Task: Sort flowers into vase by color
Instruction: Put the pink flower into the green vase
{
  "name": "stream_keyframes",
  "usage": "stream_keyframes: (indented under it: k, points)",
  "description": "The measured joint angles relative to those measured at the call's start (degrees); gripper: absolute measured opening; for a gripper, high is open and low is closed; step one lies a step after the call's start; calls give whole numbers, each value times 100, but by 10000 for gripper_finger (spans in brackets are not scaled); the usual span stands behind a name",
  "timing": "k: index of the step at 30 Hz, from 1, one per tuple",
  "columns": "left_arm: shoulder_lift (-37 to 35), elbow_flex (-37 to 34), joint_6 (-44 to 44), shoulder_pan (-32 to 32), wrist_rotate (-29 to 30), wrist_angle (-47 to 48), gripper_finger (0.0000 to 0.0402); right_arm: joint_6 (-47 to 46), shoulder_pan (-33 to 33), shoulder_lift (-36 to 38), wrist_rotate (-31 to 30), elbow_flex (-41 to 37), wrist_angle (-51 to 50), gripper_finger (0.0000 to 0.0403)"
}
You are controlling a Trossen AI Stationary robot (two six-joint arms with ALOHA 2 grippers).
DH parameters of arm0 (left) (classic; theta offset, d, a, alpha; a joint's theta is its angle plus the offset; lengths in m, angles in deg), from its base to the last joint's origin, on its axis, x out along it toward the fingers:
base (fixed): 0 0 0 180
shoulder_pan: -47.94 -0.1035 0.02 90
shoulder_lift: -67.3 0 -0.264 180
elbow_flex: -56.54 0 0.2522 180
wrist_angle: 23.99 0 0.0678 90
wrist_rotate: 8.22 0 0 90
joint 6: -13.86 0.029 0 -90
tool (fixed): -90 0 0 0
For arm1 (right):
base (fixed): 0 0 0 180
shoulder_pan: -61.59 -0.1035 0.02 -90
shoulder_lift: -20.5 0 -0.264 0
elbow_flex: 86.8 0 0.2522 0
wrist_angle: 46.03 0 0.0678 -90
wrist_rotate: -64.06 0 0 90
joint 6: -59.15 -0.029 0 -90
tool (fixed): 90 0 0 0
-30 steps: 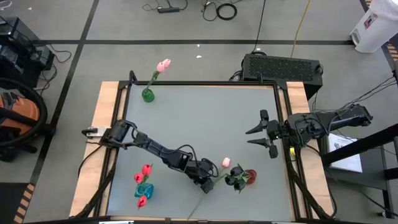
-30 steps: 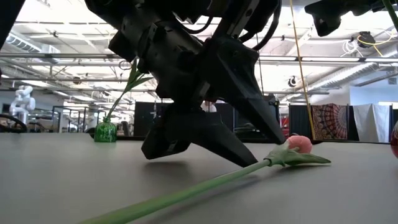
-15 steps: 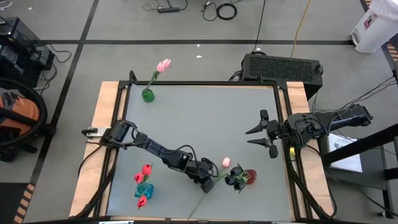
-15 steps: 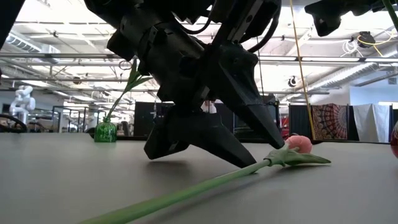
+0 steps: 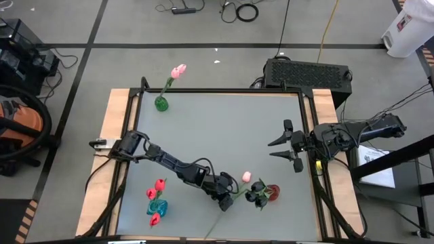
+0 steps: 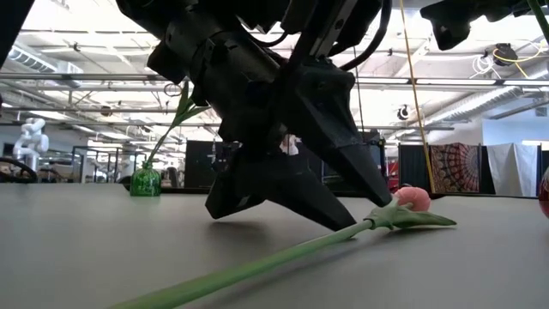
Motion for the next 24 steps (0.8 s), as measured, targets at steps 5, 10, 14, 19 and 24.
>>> stream_keyframes:
  k: [5, 10, 14, 19, 24]
  points:
    - [0, 0, 30, 0, -2, 0, 104, 0, 0, 0, 0, 0, 0, 153]
    - [0, 0, 174, 0, -80, 0, 36, 0, 0, -1, 0, 0, 0, 153]
    - [0, 0, 315, 0, -187, -17, 7, 1, 0, 1, 0, 0, 0, 153]
    - [0, 0, 426, 0, -210, -17, 4, 2, 0, 0, 0, 0, 0, 153]
    - [0, 2, 512, -30, -210, -17, 4, 2, 0, -1, 0, 0, 0, 153]
